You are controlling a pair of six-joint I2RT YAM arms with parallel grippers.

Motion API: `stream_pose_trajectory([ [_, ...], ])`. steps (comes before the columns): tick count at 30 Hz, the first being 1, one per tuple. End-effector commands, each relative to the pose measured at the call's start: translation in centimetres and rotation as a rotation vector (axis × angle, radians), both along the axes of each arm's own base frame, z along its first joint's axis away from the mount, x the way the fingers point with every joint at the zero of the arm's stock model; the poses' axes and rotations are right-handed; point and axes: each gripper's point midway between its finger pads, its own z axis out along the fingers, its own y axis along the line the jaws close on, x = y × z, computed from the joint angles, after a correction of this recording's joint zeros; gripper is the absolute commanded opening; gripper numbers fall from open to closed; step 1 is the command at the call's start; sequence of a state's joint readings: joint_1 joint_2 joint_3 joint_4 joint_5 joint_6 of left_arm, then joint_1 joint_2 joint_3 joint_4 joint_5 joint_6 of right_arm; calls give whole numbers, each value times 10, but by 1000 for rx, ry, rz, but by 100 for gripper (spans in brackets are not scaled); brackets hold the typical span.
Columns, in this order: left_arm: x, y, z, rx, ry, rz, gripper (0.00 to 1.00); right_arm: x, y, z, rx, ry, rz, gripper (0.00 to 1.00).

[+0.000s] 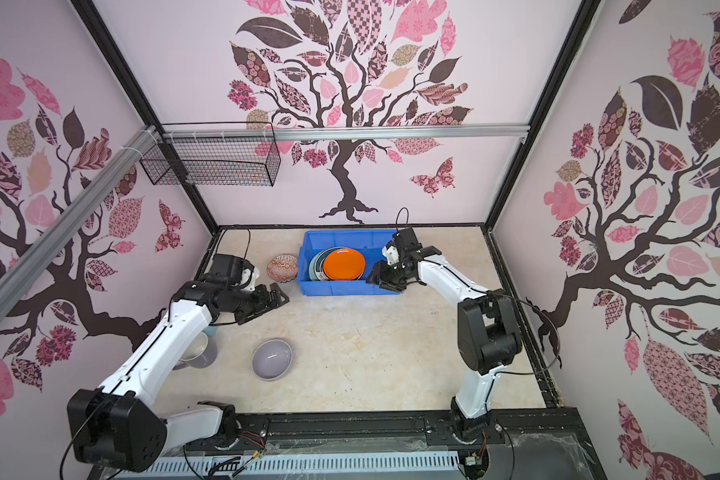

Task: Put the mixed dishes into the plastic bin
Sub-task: 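Move the left gripper toward the lavender bowl while right draws back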

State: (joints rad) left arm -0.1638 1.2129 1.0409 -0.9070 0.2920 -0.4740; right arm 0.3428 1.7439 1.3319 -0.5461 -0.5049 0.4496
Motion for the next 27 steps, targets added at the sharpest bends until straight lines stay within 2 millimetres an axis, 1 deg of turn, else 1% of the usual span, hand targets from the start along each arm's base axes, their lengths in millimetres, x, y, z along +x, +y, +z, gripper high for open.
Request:
stream_pose_trajectory([
  [1,-25,6,-9,17,32,42,98,-27,12,19,25,-54,37,57],
  [3,-40,5,-12,11,38,48,98,-50,21,13,5,-48,62,57],
  [5,-53,4,-14,2,41,52,98,-67,26,11,8,-45,64,56],
  [6,-59,2,-13,-6,37,51,98,-75,26,10,15,-43,57,54],
  [9,-75,1,-11,-7,33,42,98,-89,18,10,30,-48,20,46],
  [11,-84,4,-9,4,28,43,98,-96,12,14,31,-56,13,41],
  [14,-95,8,-12,10,30,55,98,-106,10,17,37,-52,17,39],
  [18,-107,12,-26,17,82,69,98,-118,16,17,48,-43,33,40],
  [20,-111,12,-34,13,111,84,98,-128,28,15,46,-40,66,42],
  [22,-111,12,-37,13,129,101,98,-138,43,12,43,-34,102,45],
  [27,-109,25,-41,35,136,228,98,-159,85,4,39,-12,199,50],
])
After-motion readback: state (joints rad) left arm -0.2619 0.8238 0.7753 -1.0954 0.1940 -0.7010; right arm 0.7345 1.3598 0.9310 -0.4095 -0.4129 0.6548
